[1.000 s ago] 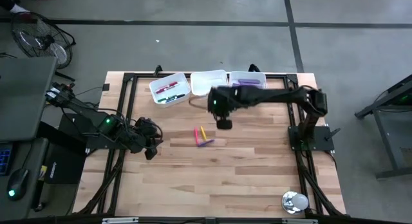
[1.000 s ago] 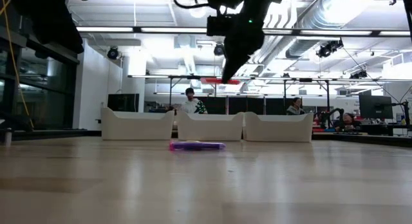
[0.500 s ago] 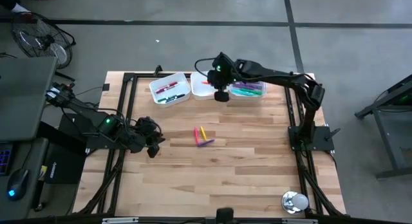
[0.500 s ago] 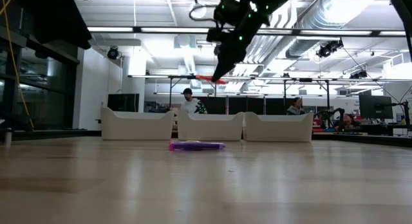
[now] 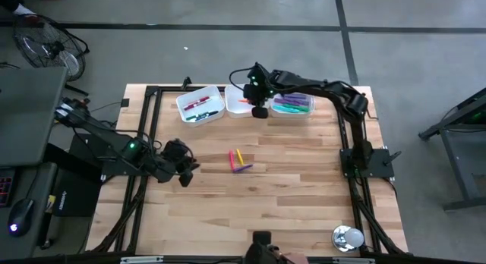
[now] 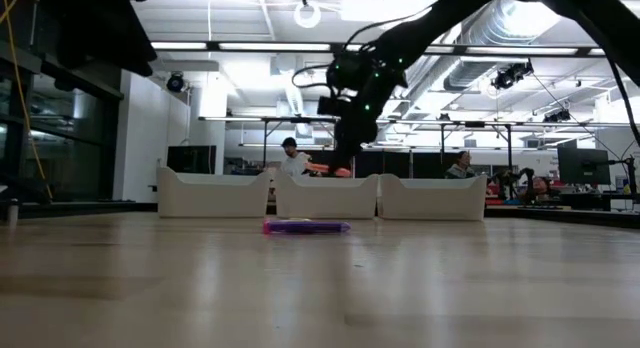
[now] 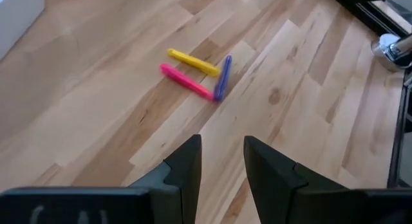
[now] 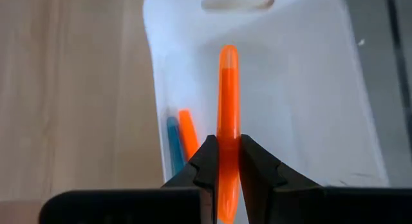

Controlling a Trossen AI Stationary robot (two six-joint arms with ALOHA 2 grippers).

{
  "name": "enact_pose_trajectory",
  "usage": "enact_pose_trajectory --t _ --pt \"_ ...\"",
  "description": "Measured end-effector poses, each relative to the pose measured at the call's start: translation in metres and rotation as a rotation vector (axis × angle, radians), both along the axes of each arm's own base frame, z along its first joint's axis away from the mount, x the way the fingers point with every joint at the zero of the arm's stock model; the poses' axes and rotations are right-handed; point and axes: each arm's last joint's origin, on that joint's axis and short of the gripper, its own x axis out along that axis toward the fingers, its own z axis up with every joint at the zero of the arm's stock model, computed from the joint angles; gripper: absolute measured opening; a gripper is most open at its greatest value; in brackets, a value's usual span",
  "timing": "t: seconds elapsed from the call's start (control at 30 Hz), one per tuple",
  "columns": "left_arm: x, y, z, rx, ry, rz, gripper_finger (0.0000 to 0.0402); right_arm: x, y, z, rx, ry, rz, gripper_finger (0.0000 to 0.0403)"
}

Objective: Pick & Place Markers
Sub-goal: Put the orange pen into the middle white bin, then put the violet pen into the middle white bin

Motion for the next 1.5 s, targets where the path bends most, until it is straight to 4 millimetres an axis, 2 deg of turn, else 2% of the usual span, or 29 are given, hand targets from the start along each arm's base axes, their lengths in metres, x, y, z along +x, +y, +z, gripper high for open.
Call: enact_pose_trajectory --t 0.3,0.43,0.63,0.97,1.07,1.23,1.33,1.5 --pt "0.012 -0.007 -0.012 -0.014 0.037 0.036 0.0115 -0.006 -0.008 -0.026 0.115 0.082 -0.016 0.0029" --pt "0.017 -0.010 -0.015 -0.014 0.045 0.033 0.0115 -0.007 -0.007 -0.027 0.120 0.100 -0.014 0.0033" --pt "0.018 -0.011 -0.017 -0.017 0.048 0.031 0.0115 -0.007 -0.007 -0.028 0.110 0.104 -0.016 0.0069" --pt "0.020 -0.012 -0.015 -0.009 0.026 0.009 0.0115 -0.007 -0.007 -0.026 0.138 0.092 -0.083 0.0083" --pt "0.021 -0.012 -0.011 0.030 -0.001 -0.030 0.0115 -0.009 -0.006 -0.017 0.122 0.084 -0.119 0.0094" --pt "0.007 -0.001 -0.005 0.104 -0.041 0.027 0.0115 -0.014 0.004 0.007 0.080 0.076 -0.171 0.0107" --pt "-0.006 0.007 -0.008 0.110 -0.114 0.049 0.0115 -0.015 0.017 0.023 0.094 0.054 -0.209 0.0107" --pt "-0.030 0.020 -0.023 0.067 -0.310 -0.018 0.0115 -0.014 0.047 0.048 0.141 0.015 -0.241 0.0108"
